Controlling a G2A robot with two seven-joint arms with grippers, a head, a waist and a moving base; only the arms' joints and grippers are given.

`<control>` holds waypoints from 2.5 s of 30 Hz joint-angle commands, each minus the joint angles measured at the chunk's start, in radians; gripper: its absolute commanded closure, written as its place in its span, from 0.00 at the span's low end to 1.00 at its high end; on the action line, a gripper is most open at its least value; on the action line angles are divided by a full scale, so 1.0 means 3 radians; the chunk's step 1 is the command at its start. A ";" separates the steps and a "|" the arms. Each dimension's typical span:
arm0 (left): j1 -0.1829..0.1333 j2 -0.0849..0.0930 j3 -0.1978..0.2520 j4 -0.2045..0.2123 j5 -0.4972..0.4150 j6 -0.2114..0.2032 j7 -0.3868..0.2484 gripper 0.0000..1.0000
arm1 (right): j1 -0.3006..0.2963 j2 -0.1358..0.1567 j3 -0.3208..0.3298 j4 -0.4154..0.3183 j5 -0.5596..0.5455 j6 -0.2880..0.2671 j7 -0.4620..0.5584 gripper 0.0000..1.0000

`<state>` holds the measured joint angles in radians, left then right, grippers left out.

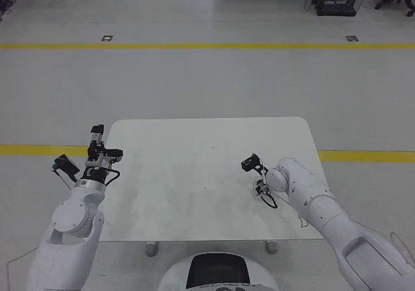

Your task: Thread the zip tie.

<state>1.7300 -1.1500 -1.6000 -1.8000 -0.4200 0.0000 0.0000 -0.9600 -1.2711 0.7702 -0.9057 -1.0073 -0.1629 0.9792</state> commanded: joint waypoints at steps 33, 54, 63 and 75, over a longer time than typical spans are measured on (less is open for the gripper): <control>0.0000 0.0000 0.0000 0.0000 0.0000 0.0000 0.0000 0.00 | -0.0999 0.0487 0.1472 -0.1733 0.0602 -0.0266 0.0264 1.00; 0.0000 0.0000 0.0000 0.0000 0.0000 0.0000 0.0000 0.00 | -0.0999 0.0487 0.1472 -0.1733 0.0602 -0.0266 0.0264 1.00; 0.0000 0.0000 0.0000 0.0000 0.0000 0.0000 0.0000 0.00 | -0.0999 0.0487 0.1472 -0.1733 0.0602 -0.0266 0.0264 1.00; 0.0000 0.0000 0.0000 0.0000 0.0000 0.0000 0.0000 0.00 | -0.1152 0.0499 0.1548 -0.1809 0.1096 -0.0552 0.0040 1.00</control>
<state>1.7300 -1.1500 -1.6000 -1.8000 -0.4200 0.0000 0.0000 -1.3011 -1.1221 1.2311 -1.4460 -0.7030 -0.3159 0.9964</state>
